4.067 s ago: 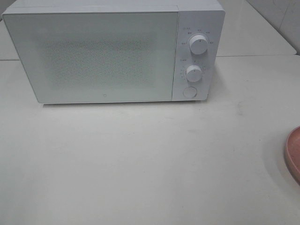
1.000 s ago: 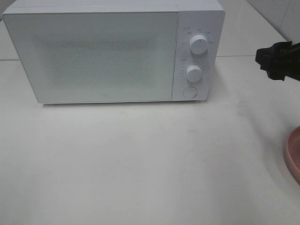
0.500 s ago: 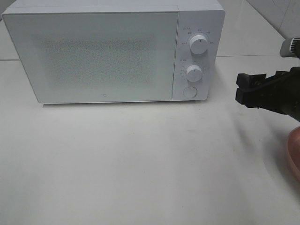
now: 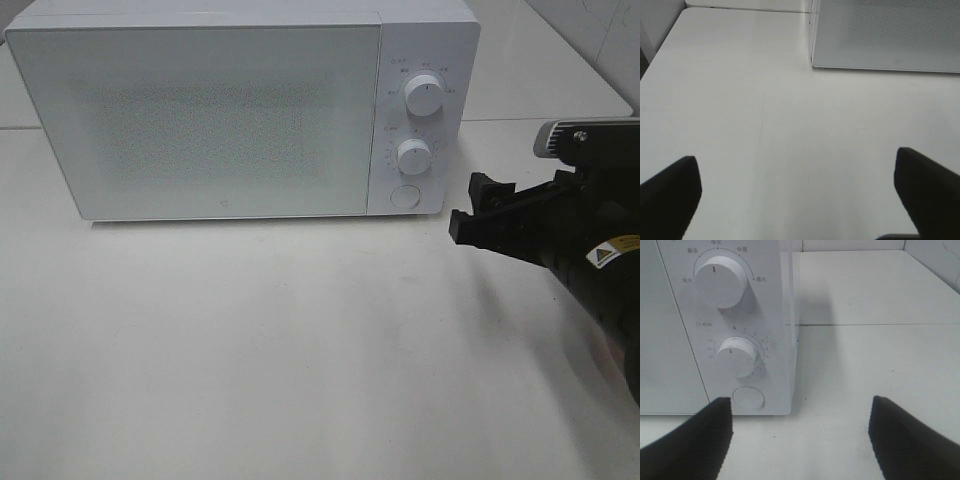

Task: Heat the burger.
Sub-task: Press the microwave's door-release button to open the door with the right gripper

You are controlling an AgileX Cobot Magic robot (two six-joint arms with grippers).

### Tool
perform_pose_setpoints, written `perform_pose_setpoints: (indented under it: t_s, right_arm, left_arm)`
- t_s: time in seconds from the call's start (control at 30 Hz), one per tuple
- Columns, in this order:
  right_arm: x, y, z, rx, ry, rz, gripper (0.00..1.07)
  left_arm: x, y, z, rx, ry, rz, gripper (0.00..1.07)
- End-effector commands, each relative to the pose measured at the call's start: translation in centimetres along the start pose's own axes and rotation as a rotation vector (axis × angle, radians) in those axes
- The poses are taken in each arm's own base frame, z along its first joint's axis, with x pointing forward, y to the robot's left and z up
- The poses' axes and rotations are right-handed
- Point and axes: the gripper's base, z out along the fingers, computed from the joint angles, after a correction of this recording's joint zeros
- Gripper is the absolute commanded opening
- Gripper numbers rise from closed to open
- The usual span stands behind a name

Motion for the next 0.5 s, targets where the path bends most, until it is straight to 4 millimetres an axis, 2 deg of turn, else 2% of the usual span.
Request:
perform_pose_setpoints:
  t_s: [0.03,0.3,0.5]
  right_arm:
    - [0.2,0.5,-0.2,0.022,-0.035,-0.018,0.74]
    - [1.3,2.9,-0.1,0.018,-0.022,-0.027,0.74]
    - [1.5,3.3,0.0,0.008,-0.015,-0.030,0.74]
  left_arm:
    - [0.1,-0.1,-0.2,0.003,-0.036,-0.005,1.01]
    - [0.1,-0.1,-0.2,0.003,-0.036,-0.005,1.01]
    - [0.1,-0.1,-0.2,0.003,-0.036,-0.005,1.01]
